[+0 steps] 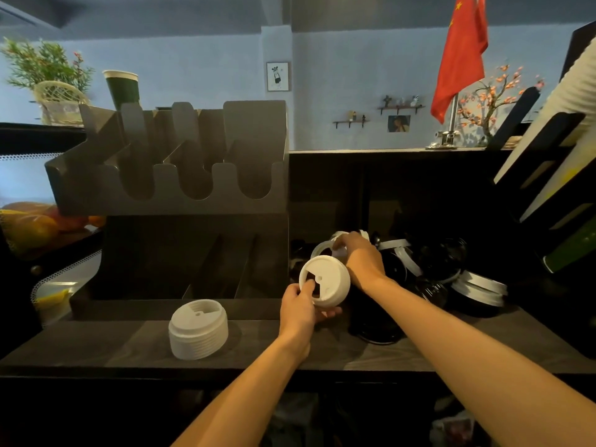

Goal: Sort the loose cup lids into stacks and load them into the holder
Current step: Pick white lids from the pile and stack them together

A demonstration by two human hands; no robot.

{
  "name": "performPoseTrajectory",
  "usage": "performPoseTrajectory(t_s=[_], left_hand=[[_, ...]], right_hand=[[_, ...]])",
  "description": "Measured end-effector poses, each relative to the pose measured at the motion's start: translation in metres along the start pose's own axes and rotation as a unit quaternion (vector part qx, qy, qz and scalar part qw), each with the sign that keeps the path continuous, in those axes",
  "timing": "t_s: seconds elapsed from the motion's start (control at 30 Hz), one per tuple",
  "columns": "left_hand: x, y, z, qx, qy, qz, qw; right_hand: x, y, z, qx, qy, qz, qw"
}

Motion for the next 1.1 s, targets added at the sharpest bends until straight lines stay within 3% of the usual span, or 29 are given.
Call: performPoseTrajectory(t_s=[0.1,0.27,0.4,0.47,0.57,0.73,0.9,1.1], left_hand=[[0.0,0.002,-0.002,-0.003,0.015,0.007,1.0],[0.0,0.003,-0.001,-0.002,-0.022,-0.014,1.0],[0.0,0.003,-0.001,-0.01,-0.076,-0.041,0.996],[-0.001,0.003,-0.001,-0.014,-0.095,-0.05,0.994],[-0.001,0.006,-0.001,-0.01,-0.109,-0.063,0.992],[0.0,0.006,-0.002,0.013,-0.128,-0.069,0.989],[0.0,0.009,-0.006,0.047,-0.138,-0.088,0.985],[0.002,0.008,-0.006,0.091,-0.117,-0.057,0.987]], right_hand=[[-0.013,0.021,0.011,-0.118,-0.027,0.051,0.991],[-0.032,0.052,0.033,-0.204,-0.112,0.044,0.972],[-0.034,0.089,0.042,-0.289,-0.098,0.119,0.945],[-0.032,0.105,0.034,-0.279,-0.066,0.168,0.943],[-0.03,0.119,0.012,-0.203,-0.04,0.226,0.952],[-0.022,0.123,0.001,-0.097,-0.013,0.258,0.961],[-0.021,0.122,-0.002,-0.113,0.003,0.273,0.955],[-0.022,0.126,0.005,-0.12,-0.052,0.269,0.954]])
Point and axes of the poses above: each hand's wrist, its own y-axis away from the middle knuckle, its own z-axis out of the back of the hand, x = y × z, the point moved 4 cm from there along -y, towards the middle knuckle, and after that the axes turned 15 degrees about y, right-handed, at the moved point
